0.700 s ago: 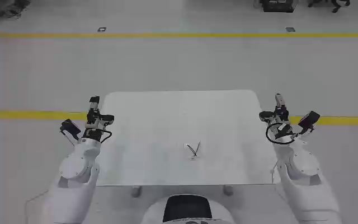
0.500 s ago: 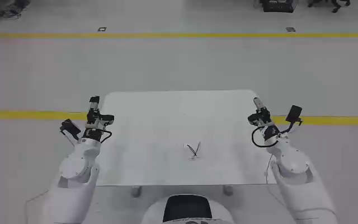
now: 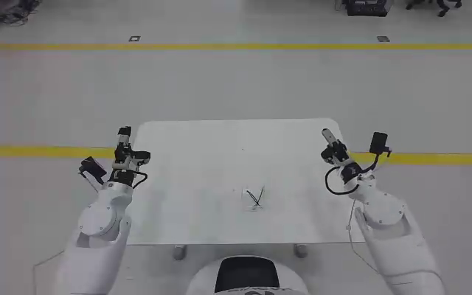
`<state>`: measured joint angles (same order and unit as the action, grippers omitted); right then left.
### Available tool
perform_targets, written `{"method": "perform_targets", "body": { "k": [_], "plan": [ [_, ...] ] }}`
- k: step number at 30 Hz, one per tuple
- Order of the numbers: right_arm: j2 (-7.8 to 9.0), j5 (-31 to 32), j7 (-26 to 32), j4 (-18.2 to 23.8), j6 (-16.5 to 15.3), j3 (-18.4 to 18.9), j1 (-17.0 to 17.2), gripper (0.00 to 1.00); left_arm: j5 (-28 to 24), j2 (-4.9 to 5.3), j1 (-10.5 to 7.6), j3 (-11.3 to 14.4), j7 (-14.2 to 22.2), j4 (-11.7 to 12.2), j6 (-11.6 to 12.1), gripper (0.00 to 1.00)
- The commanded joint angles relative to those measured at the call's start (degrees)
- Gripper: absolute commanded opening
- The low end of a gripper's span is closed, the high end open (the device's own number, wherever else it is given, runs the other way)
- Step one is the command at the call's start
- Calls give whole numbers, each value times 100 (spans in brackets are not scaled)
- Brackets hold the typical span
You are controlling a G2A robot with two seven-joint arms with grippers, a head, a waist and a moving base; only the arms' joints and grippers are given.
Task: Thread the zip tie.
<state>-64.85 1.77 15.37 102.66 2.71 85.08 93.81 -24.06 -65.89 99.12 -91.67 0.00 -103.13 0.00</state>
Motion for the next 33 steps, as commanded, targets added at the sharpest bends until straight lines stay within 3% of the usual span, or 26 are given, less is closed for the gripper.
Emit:
{"method": "perform_targets", "body": {
  "k": [1, 4, 6, 20, 24, 29, 33],
  "plan": [
    [20, 507, 408, -110, 67, -166, -216, 100, 0, 0, 0, 0, 0, 0, 0, 100],
    [29, 1062, 737, -262, 112, -433, -477, 100, 0, 0, 0, 0, 0, 0, 0, 100],
    [27, 1214, 817, -316, -18, -545, -547, 100, 0, 0, 0, 0, 0, 0, 0, 100],
    [27, 1214, 817, -316, -18, -545, -547, 100, 0, 0, 0, 0, 0, 0, 0, 100],
    [92, 2462, 1462, -147, -154, -772, -915, 100, 0, 0, 0, 0, 0, 0, 0, 100],
    [80, 3326, 2274, -376, -179, -1339, -1555, 100, 0, 0, 0, 0, 0, 0, 0, 100],
    [39, 3877, 2526, -592, -330, -1813, -1920, 100, 0, 0, 0, 0, 0, 0, 0, 100]
  ]
}}
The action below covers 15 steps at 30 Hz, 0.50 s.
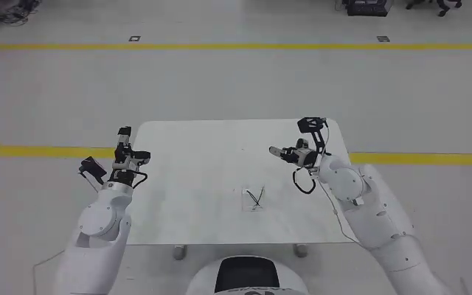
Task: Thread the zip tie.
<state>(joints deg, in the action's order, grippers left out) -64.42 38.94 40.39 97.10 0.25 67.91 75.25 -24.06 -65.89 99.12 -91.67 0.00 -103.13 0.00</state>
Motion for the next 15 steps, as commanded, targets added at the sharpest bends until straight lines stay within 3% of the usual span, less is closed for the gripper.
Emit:
{"method": "perform_targets", "body": {
  "k": [1, 11, 15],
  "plan": [
    [-4, 160, 24, -37, -83, -96, -64, 100, 0, 0, 0, 0, 0, 0, 0, 100],
    [-4, 160, 24, -37, -83, -96, -64, 100, 0, 0, 0, 0, 0, 0, 0, 100],
    [-2, 975, 538, 33, -356, -457, -359, 100, 0, 0, 0, 0, 0, 0, 0, 100]
  ]
}}
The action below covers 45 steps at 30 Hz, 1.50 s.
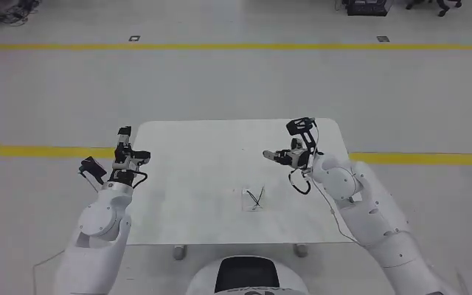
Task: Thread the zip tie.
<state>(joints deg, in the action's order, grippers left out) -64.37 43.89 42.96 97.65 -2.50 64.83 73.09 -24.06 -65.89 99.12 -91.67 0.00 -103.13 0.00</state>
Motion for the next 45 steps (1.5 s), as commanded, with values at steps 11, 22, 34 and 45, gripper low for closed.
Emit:
{"method": "perform_targets", "body": {
  "k": [11, 22, 34, 45],
  "plan": [
    [-279, 1041, 1282, -848, -314, -1421, -1246, 100, 0, 0, 0, 0, 0, 0, 0, 100],
    [-292, 1325, 1410, -848, -511, -1604, -1311, 100, 0, 0, 0, 0, 0, 0, 0, 100],
    [-822, 1261, 1915, -2135, -623, -2845, -2188, 100, 0, 0, 0, 0, 0, 0, 0, 100],
    [-837, 1452, 1900, -2171, -589, -2907, -2135, 100, 0, 0, 0, 0, 0, 0, 0, 100]
  ]
}}
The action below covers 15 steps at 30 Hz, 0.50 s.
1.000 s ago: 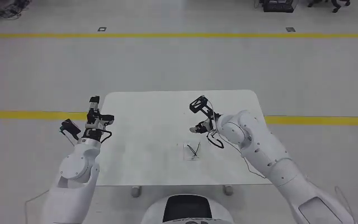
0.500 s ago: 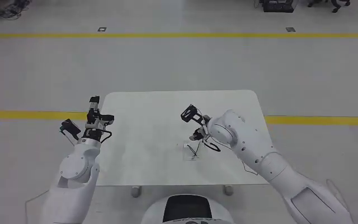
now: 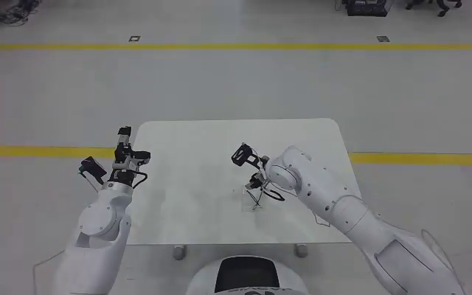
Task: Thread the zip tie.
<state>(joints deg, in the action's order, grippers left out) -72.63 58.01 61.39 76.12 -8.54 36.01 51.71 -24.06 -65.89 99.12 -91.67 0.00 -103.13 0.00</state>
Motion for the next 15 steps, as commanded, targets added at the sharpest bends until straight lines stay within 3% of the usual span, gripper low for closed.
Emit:
{"method": "perform_targets", "body": {
  "k": [1, 8, 15],
  "plan": [
    [-26, 38, 115, -63, 22, -49, 2, 100, 0, 0, 0, 0, 0, 0, 0, 100],
    [-232, -282, 262, -603, -22, -281, -141, 100, 0, 0, 0, 0, 0, 0, 0, 100],
    [-250, -280, 246, -632, -52, -305, -163, 100, 0, 0, 0, 0, 0, 0, 0, 100]
  ]
}}
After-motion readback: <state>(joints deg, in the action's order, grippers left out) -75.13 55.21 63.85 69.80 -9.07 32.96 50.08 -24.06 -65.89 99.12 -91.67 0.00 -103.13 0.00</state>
